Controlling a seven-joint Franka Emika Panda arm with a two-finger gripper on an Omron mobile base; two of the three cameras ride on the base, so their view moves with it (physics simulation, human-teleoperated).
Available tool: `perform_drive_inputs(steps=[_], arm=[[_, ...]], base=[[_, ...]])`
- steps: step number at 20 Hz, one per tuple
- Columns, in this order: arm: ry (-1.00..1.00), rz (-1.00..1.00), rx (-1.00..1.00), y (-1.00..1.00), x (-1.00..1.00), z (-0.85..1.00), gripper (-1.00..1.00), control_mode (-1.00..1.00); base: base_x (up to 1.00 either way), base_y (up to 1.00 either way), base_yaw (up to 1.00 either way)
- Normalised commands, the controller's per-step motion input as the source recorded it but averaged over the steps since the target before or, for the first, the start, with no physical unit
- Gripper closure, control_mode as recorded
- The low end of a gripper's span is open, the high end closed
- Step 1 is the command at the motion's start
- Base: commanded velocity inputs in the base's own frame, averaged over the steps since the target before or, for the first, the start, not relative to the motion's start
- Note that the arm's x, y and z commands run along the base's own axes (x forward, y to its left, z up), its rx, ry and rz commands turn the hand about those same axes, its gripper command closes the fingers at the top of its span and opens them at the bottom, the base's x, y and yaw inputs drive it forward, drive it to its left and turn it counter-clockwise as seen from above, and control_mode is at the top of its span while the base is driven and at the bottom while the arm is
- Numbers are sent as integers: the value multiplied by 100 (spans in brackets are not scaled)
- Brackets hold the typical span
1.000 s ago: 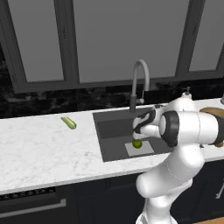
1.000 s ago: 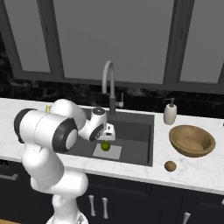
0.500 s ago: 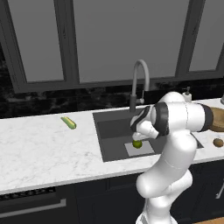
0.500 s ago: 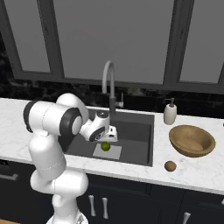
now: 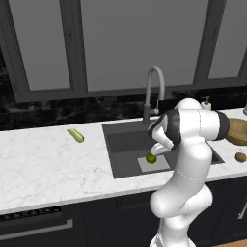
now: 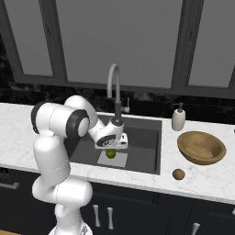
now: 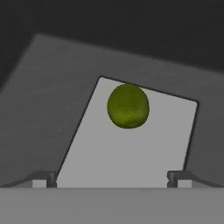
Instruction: Pick the lime from the sink and place it in the bowl. Then pick the bowl and place it in the microwave. Then close the microwave door and press the start button.
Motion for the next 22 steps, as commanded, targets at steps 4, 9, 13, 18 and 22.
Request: perform_drive_inputs(steps=[4, 9, 13, 18, 22], arm=[[0, 11, 5, -1, 26, -21, -100, -100], [0, 4, 1, 0, 44, -22, -100, -100], [0, 0, 0, 0, 39, -30, -100, -100], [0, 0, 0, 13, 34, -34, -100, -100], [0, 0, 0, 31, 19, -36, -100, -100]], base=[[0, 0, 0], [0, 0, 0], [0, 0, 0], [0, 0, 0], [0, 0, 0]])
